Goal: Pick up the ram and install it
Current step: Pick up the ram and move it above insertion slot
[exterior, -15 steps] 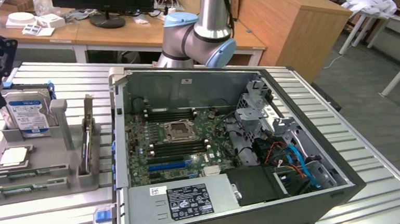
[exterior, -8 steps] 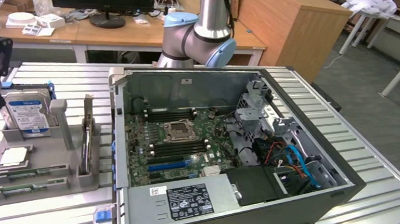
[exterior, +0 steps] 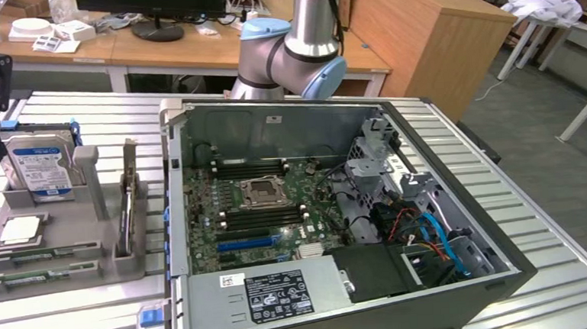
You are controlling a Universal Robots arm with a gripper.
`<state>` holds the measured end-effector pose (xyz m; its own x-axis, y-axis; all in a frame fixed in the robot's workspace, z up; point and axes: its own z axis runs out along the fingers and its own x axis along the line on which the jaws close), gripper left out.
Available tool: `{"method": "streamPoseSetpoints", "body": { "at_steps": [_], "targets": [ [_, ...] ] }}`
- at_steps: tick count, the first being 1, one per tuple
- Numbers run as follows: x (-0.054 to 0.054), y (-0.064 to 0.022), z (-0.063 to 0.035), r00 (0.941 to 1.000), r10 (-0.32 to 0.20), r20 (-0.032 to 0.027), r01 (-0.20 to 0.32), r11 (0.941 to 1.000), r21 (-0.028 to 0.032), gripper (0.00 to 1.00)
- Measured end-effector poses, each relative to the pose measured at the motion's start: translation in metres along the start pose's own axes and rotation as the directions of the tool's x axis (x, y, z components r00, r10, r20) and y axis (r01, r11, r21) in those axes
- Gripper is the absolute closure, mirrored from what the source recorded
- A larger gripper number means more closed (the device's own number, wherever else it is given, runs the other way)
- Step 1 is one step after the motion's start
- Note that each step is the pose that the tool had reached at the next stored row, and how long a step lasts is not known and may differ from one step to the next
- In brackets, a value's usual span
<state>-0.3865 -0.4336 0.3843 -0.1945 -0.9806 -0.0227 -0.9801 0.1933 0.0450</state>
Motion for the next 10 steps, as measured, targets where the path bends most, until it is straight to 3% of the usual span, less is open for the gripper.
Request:
{"method": "streamPoseSetpoints", "body": {
  "at_steps": [6,10],
  "targets": [
    [0.0,0.0,0.0,1.0,-0.005,-0.0001,0.005,1.0,-0.0001,0.89],
    [0.0,0.0,0.0,0.9993,-0.037,-0.0016,0.037,0.9993,-0.0008,0.89]
  ]
}}
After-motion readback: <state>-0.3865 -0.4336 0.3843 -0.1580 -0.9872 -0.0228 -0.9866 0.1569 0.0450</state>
